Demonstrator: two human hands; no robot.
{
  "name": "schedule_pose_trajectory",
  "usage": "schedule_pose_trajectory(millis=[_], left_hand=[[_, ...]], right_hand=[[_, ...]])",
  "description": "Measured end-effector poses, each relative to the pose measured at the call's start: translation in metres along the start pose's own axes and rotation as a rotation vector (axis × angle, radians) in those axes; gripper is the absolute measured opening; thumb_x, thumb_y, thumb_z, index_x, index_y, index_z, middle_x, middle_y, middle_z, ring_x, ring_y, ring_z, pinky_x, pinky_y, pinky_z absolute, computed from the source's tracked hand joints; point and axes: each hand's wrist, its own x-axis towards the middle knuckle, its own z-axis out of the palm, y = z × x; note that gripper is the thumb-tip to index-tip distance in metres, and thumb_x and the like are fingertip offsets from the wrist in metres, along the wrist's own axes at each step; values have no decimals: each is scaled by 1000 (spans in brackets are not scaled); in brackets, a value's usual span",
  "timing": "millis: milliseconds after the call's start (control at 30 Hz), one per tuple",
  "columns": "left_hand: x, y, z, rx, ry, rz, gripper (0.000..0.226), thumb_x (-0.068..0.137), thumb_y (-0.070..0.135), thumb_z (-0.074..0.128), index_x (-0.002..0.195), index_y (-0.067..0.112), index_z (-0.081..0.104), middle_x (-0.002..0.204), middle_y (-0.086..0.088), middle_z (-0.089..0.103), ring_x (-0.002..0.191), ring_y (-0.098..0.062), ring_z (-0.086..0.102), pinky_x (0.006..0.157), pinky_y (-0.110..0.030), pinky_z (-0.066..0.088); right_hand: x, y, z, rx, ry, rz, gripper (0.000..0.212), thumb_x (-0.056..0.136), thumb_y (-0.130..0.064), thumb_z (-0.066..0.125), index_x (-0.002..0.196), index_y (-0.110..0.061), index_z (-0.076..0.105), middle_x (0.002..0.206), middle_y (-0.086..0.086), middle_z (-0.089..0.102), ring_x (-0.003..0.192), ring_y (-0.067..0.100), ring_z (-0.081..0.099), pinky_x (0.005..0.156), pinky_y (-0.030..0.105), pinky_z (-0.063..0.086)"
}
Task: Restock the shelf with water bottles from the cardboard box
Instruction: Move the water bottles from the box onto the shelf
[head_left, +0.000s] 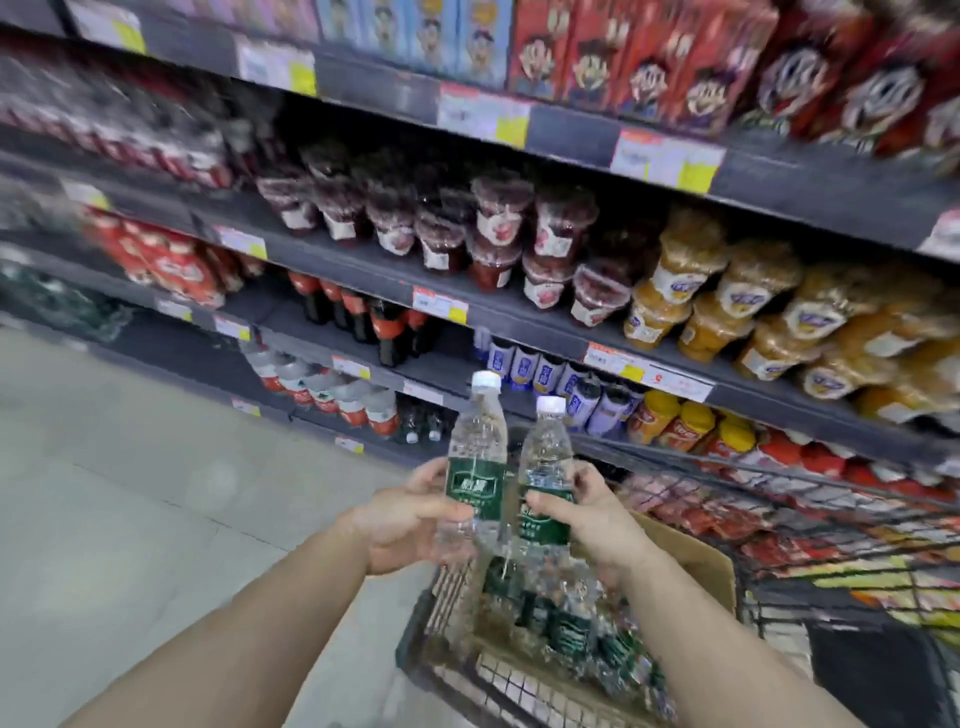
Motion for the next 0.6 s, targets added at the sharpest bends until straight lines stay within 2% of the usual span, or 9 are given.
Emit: schedule_pose_trajectory(millis=[33, 100, 200, 267, 333, 400, 500, 533, 600], left_hand=[[-12, 17, -11, -8, 8, 53, 76, 64, -4, 73, 130, 24, 49, 117, -11, 69, 92, -31, 69, 74, -45, 58], [-39, 49, -37, -3, 16, 164, 89, 59, -3, 77, 138, 20, 43, 129, -15, 64, 101, -34, 67, 76, -44, 58], [-90, 96, -80, -4, 47, 293, 98, 57, 0, 78, 144, 22, 39, 132, -13, 62, 107, -35, 64, 86, -51, 55], [-124, 123, -113, 34, 115, 358, 80, 67, 1, 80, 137, 22, 46, 113, -6, 71, 96, -29, 69, 78, -44, 58], [-164, 149, -146, 36, 163, 412, 49, 85, 6, 68, 129, 20, 53, 96, -2, 77, 83, -24, 73, 67, -38, 60], [-202, 174, -187, 44, 211, 454, 31, 92, 7, 61, 118, 22, 56, 89, 2, 78, 80, -20, 74, 67, -37, 60], [-260, 209, -253, 78, 276, 498, 56, 75, 19, 79, 124, 27, 52, 109, 0, 72, 105, -23, 64, 101, -53, 47], [-276, 221, -272, 101, 304, 514, 71, 69, 25, 87, 129, 27, 49, 118, -1, 67, 113, -25, 60, 107, -56, 41], [-303, 246, -307, 144, 342, 549, 94, 57, 33, 94, 137, 29, 44, 133, -4, 61, 122, -27, 57, 107, -57, 39]], right_hand=[[1, -20, 15, 1, -31, -34, 48, 79, -26, 79, 113, -28, 46, 116, -6, 53, 99, 8, 55, 80, 27, 40], [0, -63, 50, -14, -80, -123, 55, 81, -27, 77, 122, -27, 41, 109, -15, 53, 89, -5, 51, 82, 24, 39], [-1, -120, 117, -10, -135, -241, 54, 85, -22, 74, 124, -27, 37, 104, -18, 50, 90, -3, 51, 89, 22, 36], [-3, -152, 169, -10, -147, -298, 52, 83, -25, 75, 120, -31, 40, 104, -19, 52, 97, 3, 53, 95, 28, 35], [-5, -181, 228, 15, -147, -354, 45, 80, -29, 78, 115, -31, 48, 100, -18, 59, 97, 6, 58, 95, 32, 38], [-7, -210, 287, 69, -152, -388, 46, 83, -33, 74, 121, -29, 48, 103, -17, 57, 96, 3, 55, 92, 32, 35], [-9, -248, 366, 107, -181, -406, 64, 87, -42, 66, 141, -25, 38, 132, -6, 46, 121, 15, 46, 91, 34, 33], [-10, -260, 390, 115, -182, -433, 63, 89, -41, 64, 143, -23, 37, 135, -5, 44, 120, 15, 43, 92, 35, 35], [-8, -280, 429, 159, -221, -448, 59, 91, -37, 63, 141, -20, 37, 136, -4, 45, 116, 14, 44, 95, 38, 39]])
